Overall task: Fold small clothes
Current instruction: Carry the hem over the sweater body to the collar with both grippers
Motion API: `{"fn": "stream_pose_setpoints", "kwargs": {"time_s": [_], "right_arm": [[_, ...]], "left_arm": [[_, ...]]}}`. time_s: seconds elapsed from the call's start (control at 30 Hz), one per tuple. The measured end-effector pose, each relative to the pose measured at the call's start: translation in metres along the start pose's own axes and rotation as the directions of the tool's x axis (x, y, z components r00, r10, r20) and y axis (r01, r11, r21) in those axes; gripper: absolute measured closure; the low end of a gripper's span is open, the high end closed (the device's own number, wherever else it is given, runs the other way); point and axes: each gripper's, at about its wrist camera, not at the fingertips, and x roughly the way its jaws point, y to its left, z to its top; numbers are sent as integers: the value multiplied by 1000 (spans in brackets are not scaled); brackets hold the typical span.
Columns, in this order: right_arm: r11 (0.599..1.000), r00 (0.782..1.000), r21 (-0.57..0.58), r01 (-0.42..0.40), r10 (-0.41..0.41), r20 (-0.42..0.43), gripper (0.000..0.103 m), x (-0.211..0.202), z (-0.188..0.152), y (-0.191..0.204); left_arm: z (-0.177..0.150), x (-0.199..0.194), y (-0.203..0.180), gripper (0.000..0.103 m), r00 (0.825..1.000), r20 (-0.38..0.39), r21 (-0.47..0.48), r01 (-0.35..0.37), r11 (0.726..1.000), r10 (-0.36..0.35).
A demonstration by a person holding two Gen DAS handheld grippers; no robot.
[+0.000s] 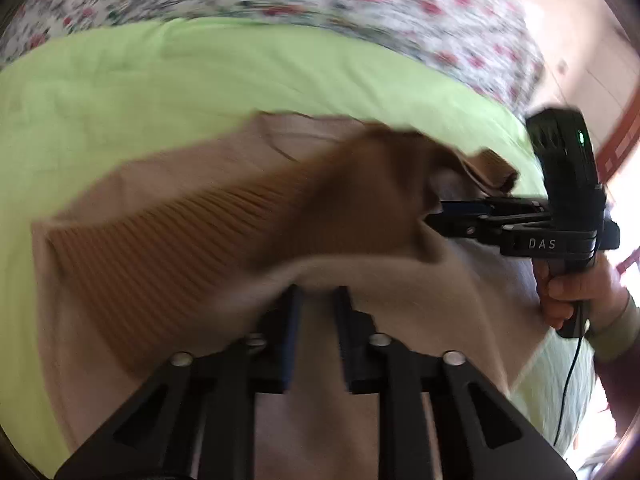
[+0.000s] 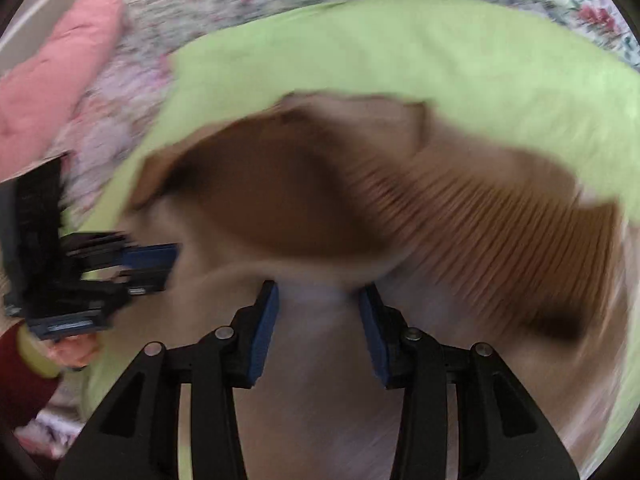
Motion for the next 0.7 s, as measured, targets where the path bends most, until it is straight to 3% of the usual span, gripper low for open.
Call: {"fn": "stream_pose_setpoints", "kwargs": {"time_s": [0.03, 0.07, 0.1, 0.13, 0.27, 0.33, 0.5, 0.6, 0.7], "right_arm": [[1000, 1000, 24, 19, -19, 17, 62, 0, 6, -8], [996, 996, 60, 70, -72, 47, 62, 0, 14, -21], [990, 991, 94, 108, -114, 72, 62, -1, 20, -33], [978, 983, 160, 132, -150, 107, 62, -4, 25, -53], [923, 970, 381, 44, -131, 206, 74, -25, 17, -101], [912, 959, 409, 35, -145, 242, 77, -37, 10, -104], [921, 955, 389, 34, -145, 260, 74, -64, -12, -87], [939, 963, 343, 15, -106, 248, 74, -63, -22, -69], [965, 975, 263, 25, -81, 207, 72, -55, -16, -44]], "left_arm": [[9, -2, 12, 88, 999, 30, -25, -14, 1000, 15], [14, -5, 21, 88, 996, 53, -36, -76, 996, 78], [22, -4, 34, 89, 976, 66, -58, -202, 978, 205], [26, -3, 46, 90, 965, 62, -80, -248, 965, 253], [25, -12, 98, 91, 967, 74, -231, -223, 947, 245], [16, -21, 108, 92, 964, 92, -263, -219, 940, 250], [-11, -47, 93, 91, 957, 113, -277, -228, 933, 267], [-24, -63, 75, 85, 960, 134, -290, -198, 936, 245], [-36, -76, 61, 76, 953, 144, -295, -217, 930, 268]]}}
